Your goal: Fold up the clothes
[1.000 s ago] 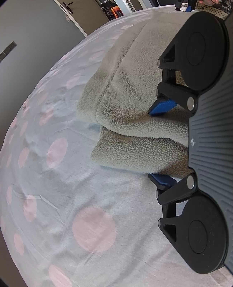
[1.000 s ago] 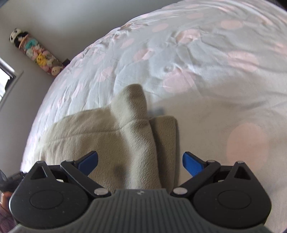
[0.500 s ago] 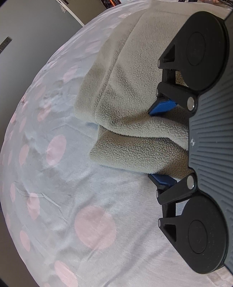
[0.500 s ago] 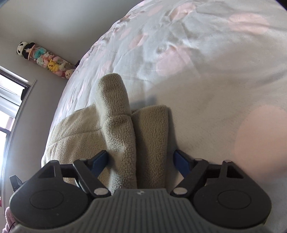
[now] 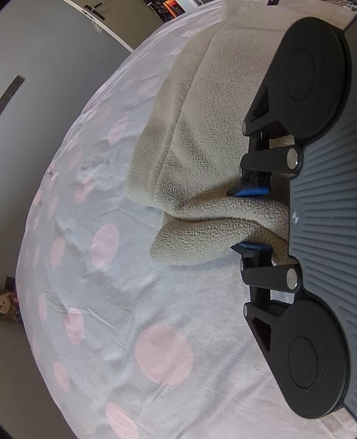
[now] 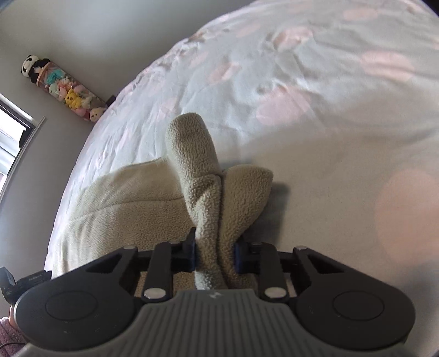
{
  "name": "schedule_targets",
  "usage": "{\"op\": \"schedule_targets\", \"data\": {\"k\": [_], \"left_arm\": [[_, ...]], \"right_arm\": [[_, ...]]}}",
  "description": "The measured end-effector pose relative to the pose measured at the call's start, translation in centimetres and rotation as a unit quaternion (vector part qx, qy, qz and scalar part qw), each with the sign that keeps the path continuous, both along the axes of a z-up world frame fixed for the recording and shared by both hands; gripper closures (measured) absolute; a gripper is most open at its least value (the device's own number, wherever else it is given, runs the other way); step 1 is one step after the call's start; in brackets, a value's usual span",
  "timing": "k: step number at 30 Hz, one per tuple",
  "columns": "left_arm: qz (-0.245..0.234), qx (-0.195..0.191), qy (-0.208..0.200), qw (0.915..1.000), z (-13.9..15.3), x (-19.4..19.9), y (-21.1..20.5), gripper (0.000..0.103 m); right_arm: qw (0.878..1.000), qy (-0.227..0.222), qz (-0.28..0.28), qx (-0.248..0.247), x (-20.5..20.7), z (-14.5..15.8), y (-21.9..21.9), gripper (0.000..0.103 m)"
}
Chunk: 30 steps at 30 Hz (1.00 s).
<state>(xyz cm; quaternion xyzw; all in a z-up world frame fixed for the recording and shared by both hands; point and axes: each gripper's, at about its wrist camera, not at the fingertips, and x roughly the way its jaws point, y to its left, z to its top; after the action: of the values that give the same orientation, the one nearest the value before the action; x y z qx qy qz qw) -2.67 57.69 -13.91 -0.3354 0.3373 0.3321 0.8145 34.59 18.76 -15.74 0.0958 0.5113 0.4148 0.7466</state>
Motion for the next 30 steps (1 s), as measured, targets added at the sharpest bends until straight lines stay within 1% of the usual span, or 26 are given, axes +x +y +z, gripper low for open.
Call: {"op": "schedule_targets", "data": {"k": [3, 5, 7, 11, 13, 18, 21, 24, 27, 30], "left_arm": [[0.001, 0.015, -0.012, 0.9998, 0.8, -0.3, -0.2, 0.079], [0.008, 0.023, -0.024, 0.9994, 1.5, -0.6, -0.3, 0.081], [0.013, 0.03, -0.042, 0.9986, 2.3, -1.0, -0.3, 0.082], [0.02, 0.047, -0.085, 0.995, 4.6, -2.6, -0.3, 0.084], [0.022, 0.051, -0.102, 0.9932, 5.5, -3.4, -0.3, 0.085], [0.045, 0.074, -0.125, 0.9884, 7.7, -6.4, 1.0, 0.085], [0.051, 0.101, -0.127, 0.9855, 10.0, -8.8, 3.4, 0.085], [0.058, 0.132, -0.114, 0.983, 12.4, -11.0, 6.5, 0.085], [0.07, 0.157, -0.105, 0.9796, 15.2, -13.7, 10.1, 0.085], [0.076, 0.183, -0.083, 0.9767, 17.2, -15.5, 13.5, 0.085]], "right_arm": [[1.0, -0.021, -0.006, 0.002, -1.1, 2.6, -0.2, 0.079], [0.999, -0.047, -0.008, -0.003, -2.3, 4.5, 0.1, 0.08], [0.997, -0.071, -0.009, -0.005, -3.5, 6.5, 0.4, 0.081], [0.995, -0.102, -0.003, 0.007, -5.9, 10.3, 1.2, 0.081], [0.993, -0.114, 0.005, 0.013, -7.3, 11.9, 2.1, 0.081], [0.99, -0.137, 0.032, 0.032, -11.1, 14.7, 5.5, 0.082], [0.987, -0.148, 0.049, 0.047, -13.4, 16.3, 7.8, 0.082], [0.984, -0.145, 0.072, 0.07, -15.3, 17.0, 11.4, 0.082], [0.982, -0.137, 0.093, 0.088, -17.0, 17.1, 15.7, 0.082], [0.98, -0.125, 0.109, 0.107, -18.5, 16.7, 20.5, 0.082]]}}
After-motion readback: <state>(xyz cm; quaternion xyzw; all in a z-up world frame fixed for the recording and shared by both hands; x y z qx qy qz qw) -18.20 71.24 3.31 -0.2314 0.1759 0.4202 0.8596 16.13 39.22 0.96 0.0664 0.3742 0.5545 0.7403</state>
